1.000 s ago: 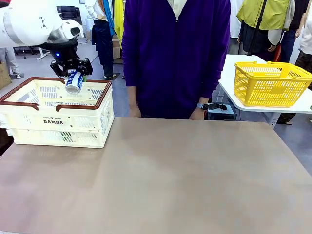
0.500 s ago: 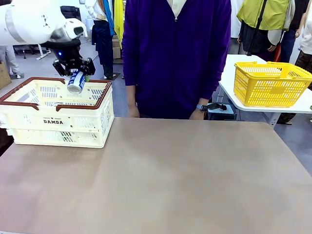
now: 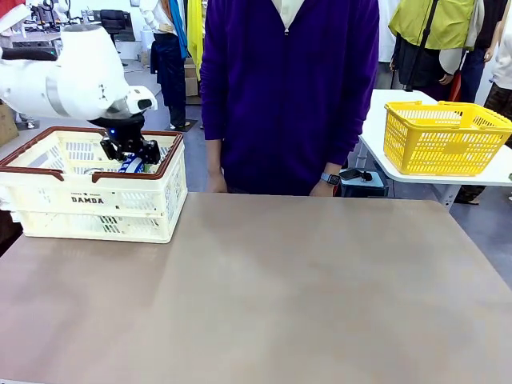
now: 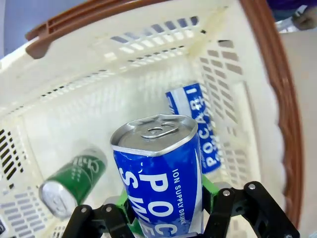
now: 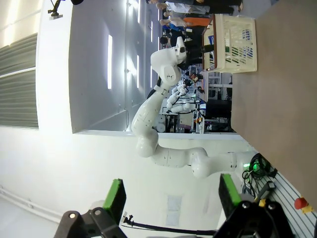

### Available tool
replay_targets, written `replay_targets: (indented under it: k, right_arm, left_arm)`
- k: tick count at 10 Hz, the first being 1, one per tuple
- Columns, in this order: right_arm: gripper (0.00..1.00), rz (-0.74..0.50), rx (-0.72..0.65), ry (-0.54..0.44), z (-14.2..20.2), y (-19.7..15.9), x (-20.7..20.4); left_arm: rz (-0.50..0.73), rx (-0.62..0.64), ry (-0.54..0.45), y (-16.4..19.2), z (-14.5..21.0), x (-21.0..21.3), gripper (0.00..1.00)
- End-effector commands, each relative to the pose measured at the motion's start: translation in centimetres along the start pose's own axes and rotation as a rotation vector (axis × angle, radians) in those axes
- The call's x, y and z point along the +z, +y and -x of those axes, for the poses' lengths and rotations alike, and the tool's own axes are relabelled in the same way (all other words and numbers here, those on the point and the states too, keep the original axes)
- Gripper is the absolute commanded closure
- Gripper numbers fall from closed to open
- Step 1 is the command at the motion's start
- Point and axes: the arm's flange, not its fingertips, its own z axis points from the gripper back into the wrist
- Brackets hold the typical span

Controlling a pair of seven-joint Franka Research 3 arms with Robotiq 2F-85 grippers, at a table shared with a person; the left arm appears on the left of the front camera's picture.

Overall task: Place the drinks into the Shopping basket.
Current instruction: Pick up one drink and place it into the Shopping basket.

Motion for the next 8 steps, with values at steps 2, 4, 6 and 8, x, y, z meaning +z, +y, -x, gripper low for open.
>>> replay_targets:
  k: [2, 4, 6, 8]
  right_arm:
    - [0.0, 0.0, 0.009, 0.012, 0.1, 0.2, 0.2]
    - [0.0, 0.0, 0.009, 0.012, 0.1, 0.2, 0.2]
    - [0.0, 0.0, 0.009, 0.012, 0.1, 0.2, 0.2]
    - [0.0, 0.0, 0.009, 0.012, 0.1, 0.2, 0.2]
  left_arm:
    - [-0.025, 0.051, 0.054, 1.3, -2.6, -2.6, 1.0]
    - [-0.022, 0.066, 0.069, 1.6, -2.9, -3.7, 1.0]
    - [-0.018, 0.089, 0.078, 1.7, -3.0, -4.2, 0.47]
    - [-0.011, 0.096, 0.09, 1.7, -3.1, -4.5, 0.0]
